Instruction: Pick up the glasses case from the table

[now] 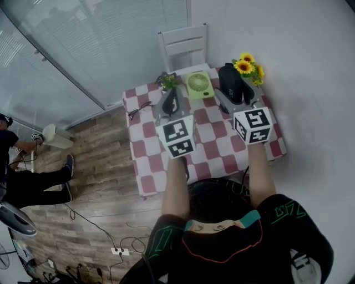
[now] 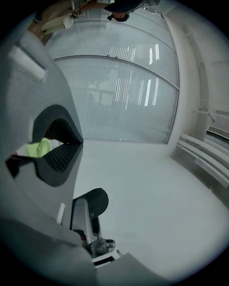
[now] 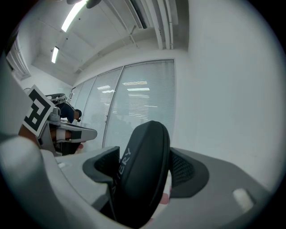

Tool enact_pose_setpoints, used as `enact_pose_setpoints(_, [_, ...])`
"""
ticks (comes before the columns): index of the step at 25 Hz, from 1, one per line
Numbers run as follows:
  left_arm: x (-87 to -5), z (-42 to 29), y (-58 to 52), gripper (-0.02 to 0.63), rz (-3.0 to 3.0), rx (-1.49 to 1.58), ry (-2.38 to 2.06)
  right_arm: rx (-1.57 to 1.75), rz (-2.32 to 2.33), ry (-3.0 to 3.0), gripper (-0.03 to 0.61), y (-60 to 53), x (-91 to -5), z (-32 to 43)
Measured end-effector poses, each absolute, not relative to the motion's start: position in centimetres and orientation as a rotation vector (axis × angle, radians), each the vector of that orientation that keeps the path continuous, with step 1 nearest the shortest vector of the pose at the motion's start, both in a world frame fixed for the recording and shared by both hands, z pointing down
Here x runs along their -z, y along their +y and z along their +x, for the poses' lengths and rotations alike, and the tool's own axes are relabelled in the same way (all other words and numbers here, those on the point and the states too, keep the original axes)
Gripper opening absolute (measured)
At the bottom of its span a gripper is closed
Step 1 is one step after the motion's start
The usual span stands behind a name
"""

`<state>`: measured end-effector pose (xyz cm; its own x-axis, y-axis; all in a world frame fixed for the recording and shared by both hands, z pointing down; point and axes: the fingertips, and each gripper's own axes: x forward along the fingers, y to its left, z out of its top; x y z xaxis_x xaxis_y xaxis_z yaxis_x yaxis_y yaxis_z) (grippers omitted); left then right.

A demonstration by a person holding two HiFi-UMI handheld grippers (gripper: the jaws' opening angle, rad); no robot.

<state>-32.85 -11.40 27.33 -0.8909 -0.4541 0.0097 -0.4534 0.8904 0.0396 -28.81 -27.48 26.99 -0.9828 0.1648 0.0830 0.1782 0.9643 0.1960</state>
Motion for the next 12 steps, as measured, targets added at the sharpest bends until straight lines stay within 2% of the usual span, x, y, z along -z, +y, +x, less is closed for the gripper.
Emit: enact_pose_setpoints(12, [-28.9, -33.1, -12.1, 0.009, 0.755, 0.056, -3.003, 0.289, -0.273, -3.061, 0.344, -27.6, -27.4, -28.9])
